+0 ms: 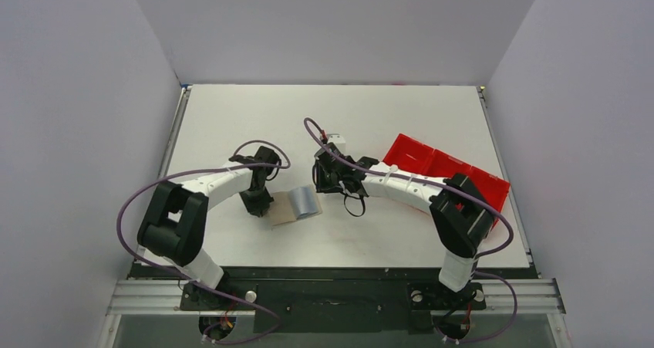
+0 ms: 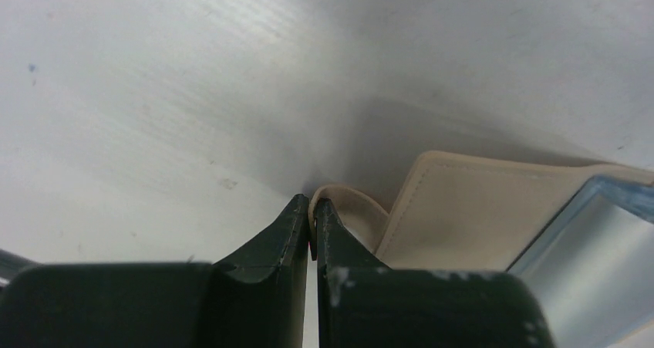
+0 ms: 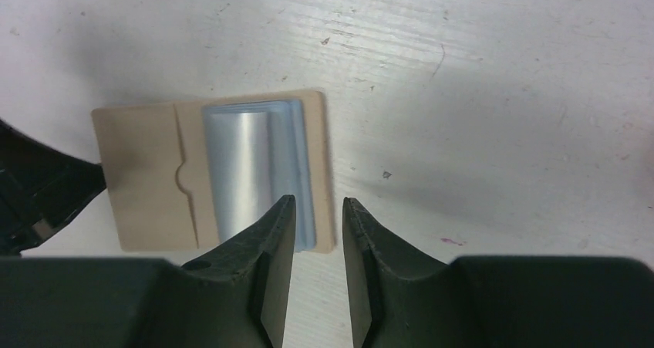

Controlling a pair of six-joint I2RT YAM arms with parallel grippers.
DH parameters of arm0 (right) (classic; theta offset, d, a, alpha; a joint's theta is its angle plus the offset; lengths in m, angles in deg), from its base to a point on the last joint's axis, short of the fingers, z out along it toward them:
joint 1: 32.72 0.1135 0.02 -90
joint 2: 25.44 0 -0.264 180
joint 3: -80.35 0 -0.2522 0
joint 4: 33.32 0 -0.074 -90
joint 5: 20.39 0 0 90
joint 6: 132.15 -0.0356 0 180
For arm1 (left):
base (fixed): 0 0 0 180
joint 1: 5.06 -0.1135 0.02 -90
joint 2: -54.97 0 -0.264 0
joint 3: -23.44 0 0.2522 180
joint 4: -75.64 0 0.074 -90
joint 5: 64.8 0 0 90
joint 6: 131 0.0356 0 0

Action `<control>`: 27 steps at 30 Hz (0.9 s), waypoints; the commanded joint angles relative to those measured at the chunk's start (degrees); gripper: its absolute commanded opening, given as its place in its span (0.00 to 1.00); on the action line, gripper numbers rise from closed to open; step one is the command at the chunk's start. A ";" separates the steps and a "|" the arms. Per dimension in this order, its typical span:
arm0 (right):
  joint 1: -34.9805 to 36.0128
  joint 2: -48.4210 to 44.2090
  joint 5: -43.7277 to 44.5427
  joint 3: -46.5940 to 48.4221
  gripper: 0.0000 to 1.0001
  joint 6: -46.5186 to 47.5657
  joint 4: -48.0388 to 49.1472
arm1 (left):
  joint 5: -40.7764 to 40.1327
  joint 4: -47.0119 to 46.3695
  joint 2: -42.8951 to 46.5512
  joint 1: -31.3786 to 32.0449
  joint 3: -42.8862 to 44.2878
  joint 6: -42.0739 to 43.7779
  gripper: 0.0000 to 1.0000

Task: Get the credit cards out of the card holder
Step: Open the card holder at the center of the board.

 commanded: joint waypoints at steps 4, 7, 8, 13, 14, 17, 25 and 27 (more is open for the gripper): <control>0.93 2.56 -1.67 3.12 0.24 0.29 1.65 | 2.61 -7.07 -6.87 0.53 7.21 5.69 0.00; 0.89 3.39 -2.09 3.35 0.23 -0.06 1.97 | 4.43 -8.51 -7.49 0.66 7.86 6.88 0.00; 0.90 3.70 -2.17 3.36 0.23 -0.34 2.20 | 5.43 -8.99 -6.97 0.76 7.39 7.19 0.00; 0.92 4.61 -2.67 3.10 0.22 -1.18 2.83 | 7.02 -9.64 -3.85 -0.06 6.28 7.61 0.01; 0.97 4.79 -2.72 2.93 0.22 -1.41 2.99 | 7.21 -9.43 -3.39 -0.29 5.92 7.74 0.03; 1.04 4.99 -2.73 2.70 0.22 -1.73 3.28 | 7.53 -8.82 -0.73 -1.33 5.51 8.38 0.13; 1.41 5.52 -2.00 2.66 0.19 -2.47 2.99 | 7.40 -5.97 5.65 -2.51 6.60 9.78 0.29; 1.52 5.37 -1.68 2.28 0.19 -2.58 2.90 | 7.63 -5.47 7.03 -2.60 6.76 10.01 0.30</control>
